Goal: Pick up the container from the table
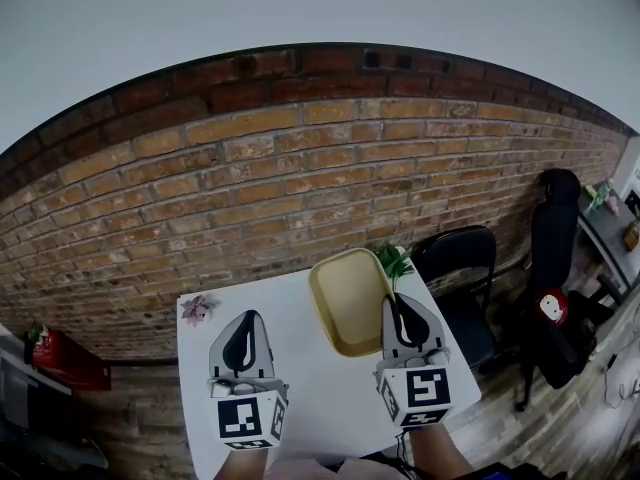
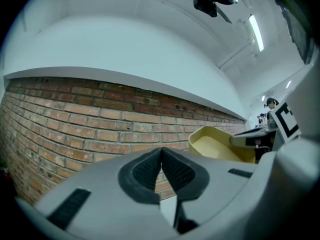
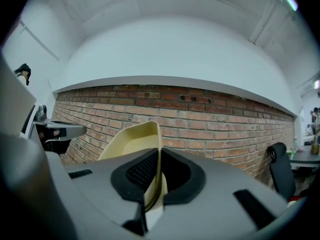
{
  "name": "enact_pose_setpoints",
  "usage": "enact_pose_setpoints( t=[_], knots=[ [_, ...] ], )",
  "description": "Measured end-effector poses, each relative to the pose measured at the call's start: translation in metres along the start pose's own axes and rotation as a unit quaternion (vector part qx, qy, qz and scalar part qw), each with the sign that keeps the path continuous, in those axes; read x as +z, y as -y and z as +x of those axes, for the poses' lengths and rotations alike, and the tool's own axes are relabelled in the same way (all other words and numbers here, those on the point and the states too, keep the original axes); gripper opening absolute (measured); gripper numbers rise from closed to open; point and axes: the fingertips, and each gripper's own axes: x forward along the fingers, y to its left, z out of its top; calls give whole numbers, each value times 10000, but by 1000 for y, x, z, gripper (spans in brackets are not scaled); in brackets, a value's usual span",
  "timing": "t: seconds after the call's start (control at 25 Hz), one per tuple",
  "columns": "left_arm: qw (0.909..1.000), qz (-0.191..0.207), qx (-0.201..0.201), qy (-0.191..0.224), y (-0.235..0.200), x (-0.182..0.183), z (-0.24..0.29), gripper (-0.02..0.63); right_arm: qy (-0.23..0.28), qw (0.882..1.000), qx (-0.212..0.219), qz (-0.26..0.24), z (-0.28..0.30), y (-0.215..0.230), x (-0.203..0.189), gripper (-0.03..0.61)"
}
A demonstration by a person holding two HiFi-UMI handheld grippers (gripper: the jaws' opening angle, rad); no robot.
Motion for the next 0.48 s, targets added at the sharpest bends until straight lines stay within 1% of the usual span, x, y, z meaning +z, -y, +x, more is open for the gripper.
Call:
enact_pose_setpoints(
  t=[0.12,0.48],
  knots=[
    [9999,-92,-57,26,2,2,-1,9,38,10000,-21,-14,-1,0,2,21],
    [9999,-43,-94,31,8,3,-3,10,77,9999,-75,-8,-7,4,2,18]
  ],
)
